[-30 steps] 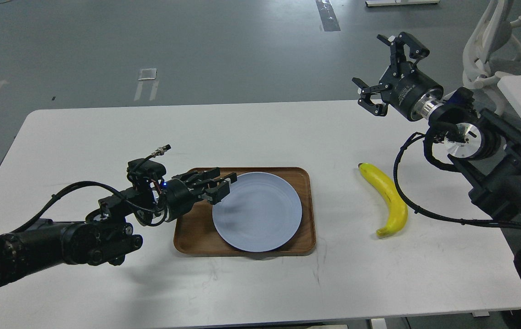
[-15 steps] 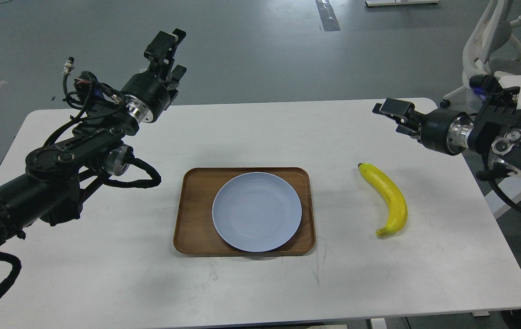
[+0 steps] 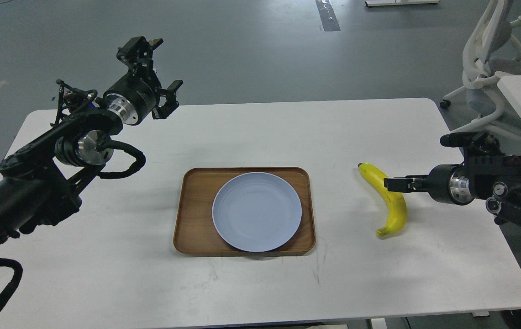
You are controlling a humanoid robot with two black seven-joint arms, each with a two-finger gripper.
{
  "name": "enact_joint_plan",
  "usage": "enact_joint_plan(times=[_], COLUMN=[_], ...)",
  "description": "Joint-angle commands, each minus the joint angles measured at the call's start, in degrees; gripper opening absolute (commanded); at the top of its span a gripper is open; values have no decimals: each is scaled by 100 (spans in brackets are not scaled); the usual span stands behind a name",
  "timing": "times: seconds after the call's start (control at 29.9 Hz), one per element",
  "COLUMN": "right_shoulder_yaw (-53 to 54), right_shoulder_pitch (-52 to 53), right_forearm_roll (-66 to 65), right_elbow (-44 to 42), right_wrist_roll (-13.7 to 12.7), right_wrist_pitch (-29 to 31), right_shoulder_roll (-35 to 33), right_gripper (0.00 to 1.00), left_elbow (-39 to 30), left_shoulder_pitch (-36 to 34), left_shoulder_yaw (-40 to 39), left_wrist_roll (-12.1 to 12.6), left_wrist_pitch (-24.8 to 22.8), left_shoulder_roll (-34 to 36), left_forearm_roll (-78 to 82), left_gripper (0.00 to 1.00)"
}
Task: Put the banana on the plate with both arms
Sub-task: 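Grasp the yellow banana with the right gripper, then carry the banana with the right gripper and lower it onto the plate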
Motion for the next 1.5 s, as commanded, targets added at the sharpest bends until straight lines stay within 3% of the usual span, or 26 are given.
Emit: enact_joint_plan(times=[0.0,0.07,0.1,0.13,0.2,0.23,0.27,0.33,0.57,0.6,0.64,0.7,0.77,1.2,1.47], right_shoulder_yaw=[-186,-248,-257,-283,-327,-397,-423,-468,-459,-468,-468,-537,-739,-1654,-1663], right_shoulder_pitch=[15,15,15,6,23,67,93,190,585,769,770,1138,1454,1852,1650], right_forearm_roll=[-22,-22,-22,-31,-118,-310,-373,-470,-462,-479,-479,-488,-497,-488,-418], right_elbow=[-190,-190,-190,-190,-190,-199,-208,-208,-120,-59,-58,169,310,48,-313], right_wrist_roll=[7,7,7,7,16,77,129,331,490,664,666,1077,1271,1343,1343], right_wrist_pitch=[-3,-20,-38,-46,-47,-55,-73,-248,-442,-477,-477,-521,-556,-697,-732], right_shoulder_roll=[153,206,241,285,338,347,356,365,549,628,628,760,830,2200,2500], right_gripper=[89,84,74,53,26,7,4,3,0,0,0,0,0,0,0], left_elbow=[3,-5,3,-5,-5,3,3,3,3,3,3,3,3,-6,-6], left_shoulder_pitch=[27,27,27,27,27,27,27,36,80,80,80,80,80,80,80], left_shoulder_yaw=[-2,-2,7,7,16,25,25,34,51,51,51,51,51,51,51], left_wrist_roll=[-21,-29,-47,-65,-82,-100,-100,-109,-109,-109,-109,-109,-109,-109,-117], left_wrist_pitch=[0,0,0,0,-9,0,0,0,0,0,0,0,0,17,17], left_shoulder_roll=[27,54,97,124,133,142,142,150,142,142,142,142,142,194,265], left_forearm_roll=[7,7,7,25,60,69,69,86,95,95,95,95,95,95,95], left_gripper=[98,98,98,98,98,98,98,98,98,98,98,98,98,98,98])
